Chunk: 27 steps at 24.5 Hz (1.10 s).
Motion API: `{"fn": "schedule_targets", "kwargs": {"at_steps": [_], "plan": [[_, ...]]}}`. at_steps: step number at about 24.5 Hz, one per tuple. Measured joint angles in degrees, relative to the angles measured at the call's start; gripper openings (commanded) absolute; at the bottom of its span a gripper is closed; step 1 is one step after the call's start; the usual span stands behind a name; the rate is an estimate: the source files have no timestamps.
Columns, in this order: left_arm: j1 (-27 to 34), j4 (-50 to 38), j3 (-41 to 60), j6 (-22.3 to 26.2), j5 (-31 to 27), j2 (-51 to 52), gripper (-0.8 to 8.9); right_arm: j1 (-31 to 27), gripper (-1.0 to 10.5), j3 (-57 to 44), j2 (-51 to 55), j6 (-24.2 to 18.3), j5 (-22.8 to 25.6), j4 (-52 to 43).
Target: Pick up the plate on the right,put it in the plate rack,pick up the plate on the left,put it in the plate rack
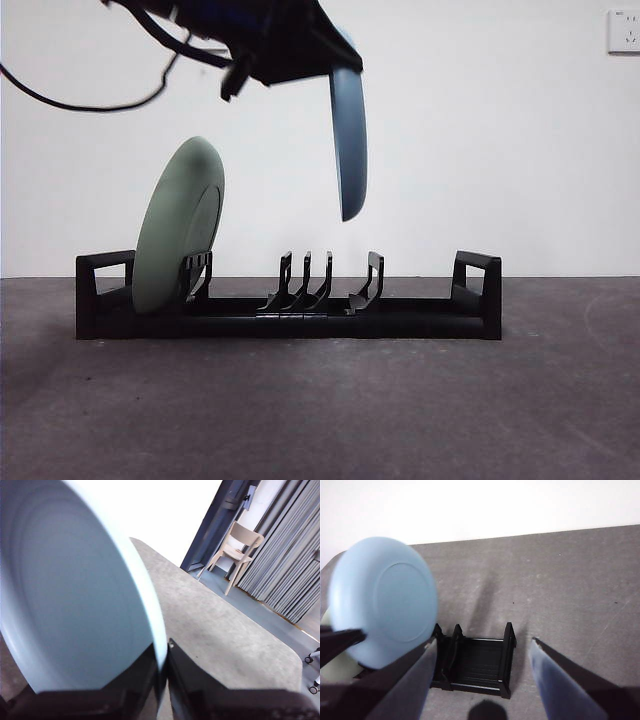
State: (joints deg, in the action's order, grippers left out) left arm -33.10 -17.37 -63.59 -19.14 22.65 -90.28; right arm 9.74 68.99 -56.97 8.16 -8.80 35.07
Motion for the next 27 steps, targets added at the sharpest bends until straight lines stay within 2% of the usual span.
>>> {"fn": "schedule_targets", "kwargs": {"at_steps": [6, 27], "plan": [[0.00, 3.89, -4.50, 1.14, -0.15, -4.22, -0.12, -0.02, 3.1, 0.00, -0.17, 0.00, 0.02, 0.00], [-0.44, 8.98, -4.70, 3.74, -3.61, -10.84, -0.06, -0.02, 3.1, 0.00, -0.98, 0.00, 0.02, 0.00]]}}
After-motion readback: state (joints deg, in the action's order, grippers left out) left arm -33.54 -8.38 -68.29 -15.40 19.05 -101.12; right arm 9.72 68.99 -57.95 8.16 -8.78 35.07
